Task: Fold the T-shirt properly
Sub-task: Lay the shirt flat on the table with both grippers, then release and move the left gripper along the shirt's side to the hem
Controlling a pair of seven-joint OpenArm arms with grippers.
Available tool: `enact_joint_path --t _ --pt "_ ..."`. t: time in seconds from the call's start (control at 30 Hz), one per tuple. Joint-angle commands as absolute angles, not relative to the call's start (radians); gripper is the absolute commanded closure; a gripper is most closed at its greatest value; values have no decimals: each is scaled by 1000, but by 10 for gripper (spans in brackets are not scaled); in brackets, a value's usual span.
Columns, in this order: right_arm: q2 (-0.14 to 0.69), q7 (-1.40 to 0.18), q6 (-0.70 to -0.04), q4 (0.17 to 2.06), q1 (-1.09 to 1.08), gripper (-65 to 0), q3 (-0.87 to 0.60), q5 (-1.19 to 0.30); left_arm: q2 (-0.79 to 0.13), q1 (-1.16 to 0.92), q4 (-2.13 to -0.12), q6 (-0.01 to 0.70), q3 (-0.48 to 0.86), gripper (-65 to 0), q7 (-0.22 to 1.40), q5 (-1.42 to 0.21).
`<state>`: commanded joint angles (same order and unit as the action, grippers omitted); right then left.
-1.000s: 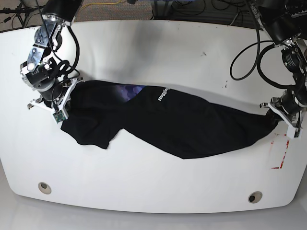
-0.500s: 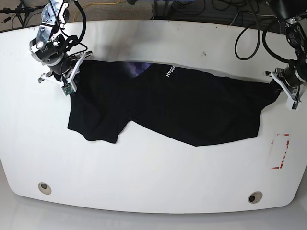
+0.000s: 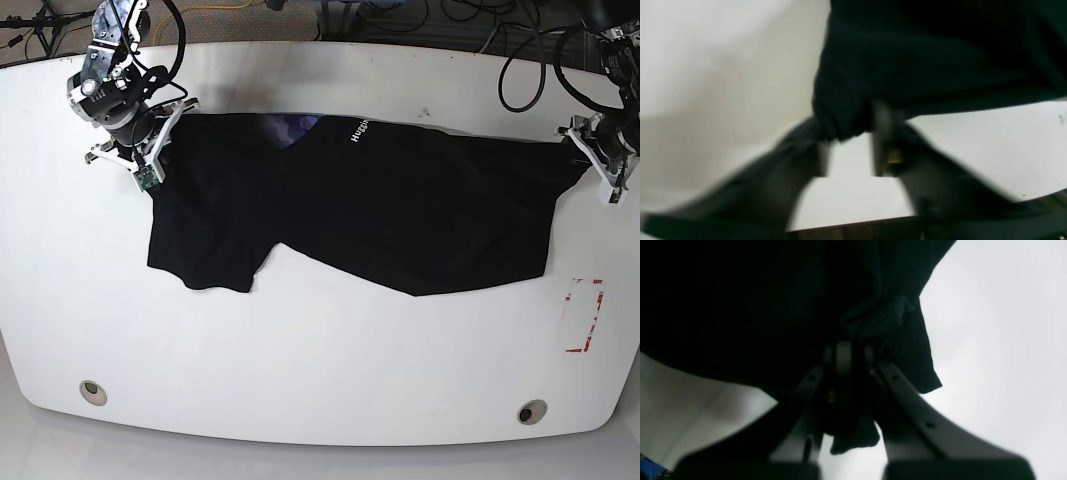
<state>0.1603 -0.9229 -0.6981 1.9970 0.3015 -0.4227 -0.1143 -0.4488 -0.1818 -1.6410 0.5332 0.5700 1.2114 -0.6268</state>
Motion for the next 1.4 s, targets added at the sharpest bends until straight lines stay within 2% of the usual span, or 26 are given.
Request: enact_joint_path --t 0.17,0.4,0.53,0.63,0.73,1.0,1.2,1.4 --pt "137 -923 -698 1998 298 0 -423 -114 -449 -170 -1643 535 579 -403 1211 -628" --pt "136 -923 -698 1998 297 0 -421 -114 -449 -114 -1710 578 694 -407 1225 -661" --pt "134 -923 -698 1998 297 0 -421 -114 -449 -31 -1705 576 733 -407 1239 -654" --pt "133 -923 -698 1998 295 0 -421 -114 -446 44 -1655 545 733 -406 1241 -630" --pt "117 -921 -698 2000 283 0 -427 -114 -444 114 -1570 512 708 -406 1234 -579" --pt "116 -921 -698 1998 277 0 -426 -114 -443 294 -1337 512 651 -407 1184 -533" --pt "113 -921 -698 1998 260 0 -421 -114 -443 366 -1135 506 550 -404 1012 -533" --pt "113 -921 -698 1997 254 0 -423 -114 -443 440 -963 506 427 -404 909 -535"
